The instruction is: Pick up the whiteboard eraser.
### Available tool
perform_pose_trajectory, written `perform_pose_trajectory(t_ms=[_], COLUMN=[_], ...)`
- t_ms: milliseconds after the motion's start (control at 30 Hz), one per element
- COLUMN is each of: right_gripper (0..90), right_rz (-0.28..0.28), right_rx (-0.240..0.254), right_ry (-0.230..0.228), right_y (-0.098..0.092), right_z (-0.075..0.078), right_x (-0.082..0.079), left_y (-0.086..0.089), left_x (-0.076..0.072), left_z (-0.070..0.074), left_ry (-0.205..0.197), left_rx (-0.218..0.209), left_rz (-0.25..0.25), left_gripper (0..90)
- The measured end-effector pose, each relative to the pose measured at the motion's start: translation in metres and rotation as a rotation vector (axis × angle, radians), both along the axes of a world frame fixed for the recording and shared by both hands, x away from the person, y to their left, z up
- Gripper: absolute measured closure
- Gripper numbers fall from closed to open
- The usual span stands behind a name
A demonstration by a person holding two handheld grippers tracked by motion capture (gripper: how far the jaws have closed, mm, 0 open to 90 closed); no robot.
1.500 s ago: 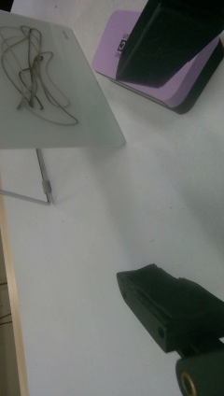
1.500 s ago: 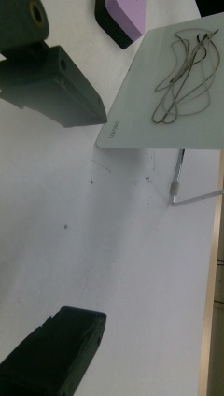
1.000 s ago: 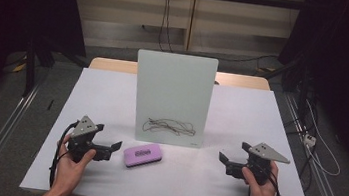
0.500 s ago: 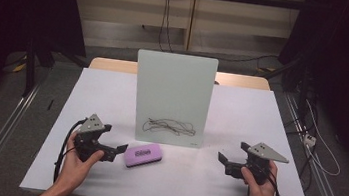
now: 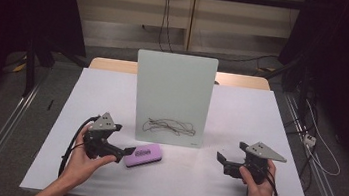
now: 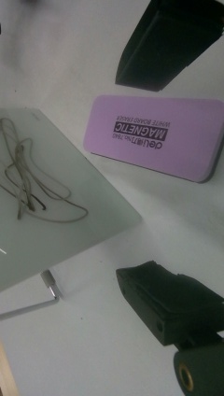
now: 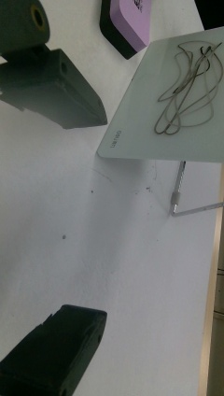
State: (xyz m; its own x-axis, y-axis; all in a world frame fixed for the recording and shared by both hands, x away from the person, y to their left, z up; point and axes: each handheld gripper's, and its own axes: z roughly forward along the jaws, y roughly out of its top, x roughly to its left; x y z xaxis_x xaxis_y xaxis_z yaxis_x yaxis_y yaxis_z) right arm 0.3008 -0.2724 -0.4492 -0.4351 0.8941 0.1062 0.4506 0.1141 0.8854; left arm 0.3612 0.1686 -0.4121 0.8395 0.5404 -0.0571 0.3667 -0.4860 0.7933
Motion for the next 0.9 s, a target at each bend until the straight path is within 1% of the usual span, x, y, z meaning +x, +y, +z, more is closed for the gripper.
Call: perform_pose_trajectory(t_ms=[33, 67, 133, 300, 333, 367, 400, 433, 467, 567, 667, 733, 800, 833, 867, 900], right_gripper=[6.1, 6.1, 6.1, 6.3, 6.3, 6.3, 6.3, 6.4, 6.4, 6.5, 6.4, 6.4, 6.5, 6.5, 6.5, 6.5], right_rz=[-0.001, -0.002, -0.002, -0.005, -0.005, -0.005, -0.002, -0.001, 0.0, 0.002, 0.0, -0.005, -0.006, -0.008, -0.009, -0.009], right_rx=[-0.003, -0.001, 0.0, 0.004, 0.005, 0.007, 0.003, 0.0, 0.0, 0.0, -0.001, 0.003, 0.0, 0.001, 0.001, 0.001], right_ry=[0.0, 0.0, 0.0, 0.002, 0.0, 0.001, 0.003, 0.004, 0.002, 0.001, 0.0, 0.002, 0.002, 0.001, 0.001, 0.001], right_y=[0.0, 0.0, 0.0, -0.001, -0.001, -0.001, -0.001, 0.0, 0.0, 0.0, -0.001, -0.003, -0.003, -0.003, -0.002, -0.002], right_z=[0.0, 0.0, 0.0, 0.0, 0.0, 0.0, 0.0, 0.0, 0.0, 0.0, 0.0, 0.0, 0.0, 0.0, 0.001, 0.001], right_x=[0.0, 0.0, -0.001, -0.001, -0.001, 0.0, 0.0, 0.0, 0.0, -0.001, -0.002, -0.003, -0.004, -0.004, -0.004, -0.004], left_y=[-0.002, -0.003, -0.006, -0.015, -0.021, -0.021, -0.027, -0.027, -0.031, -0.035, -0.039, -0.04, -0.041, -0.042, -0.043, -0.043], left_x=[0.0, 0.001, 0.003, 0.005, 0.006, 0.006, 0.007, 0.007, 0.008, 0.007, 0.006, 0.005, 0.004, 0.003, 0.003, 0.003], left_z=[0.0, 0.0, 0.0, 0.003, 0.005, 0.005, 0.006, 0.006, 0.006, 0.006, 0.002, 0.001, 0.0, -0.001, -0.002, -0.002], left_ry=[0.001, -0.003, 0.001, 0.018, 0.013, 0.013, 0.018, 0.018, 0.024, 0.031, 0.047, 0.048, 0.046, 0.045, 0.055, 0.055], left_rx=[0.004, 0.018, 0.016, 0.036, 0.053, 0.053, 0.067, 0.067, 0.072, 0.075, 0.061, 0.058, 0.075, 0.091, 0.103, 0.103], left_rz=[-0.004, -0.011, -0.015, -0.049, -0.069, -0.069, -0.086, -0.086, -0.101, -0.109, -0.122, -0.128, -0.132, -0.133, -0.155, -0.155], left_gripper=[6.7, 6.7, 6.7, 7.9, 8.3, 8.7, 9.3, 9.4, 9.5, 10.6, 12.7, 15.0, 16.7, 17.9, 20.1, 21.5])
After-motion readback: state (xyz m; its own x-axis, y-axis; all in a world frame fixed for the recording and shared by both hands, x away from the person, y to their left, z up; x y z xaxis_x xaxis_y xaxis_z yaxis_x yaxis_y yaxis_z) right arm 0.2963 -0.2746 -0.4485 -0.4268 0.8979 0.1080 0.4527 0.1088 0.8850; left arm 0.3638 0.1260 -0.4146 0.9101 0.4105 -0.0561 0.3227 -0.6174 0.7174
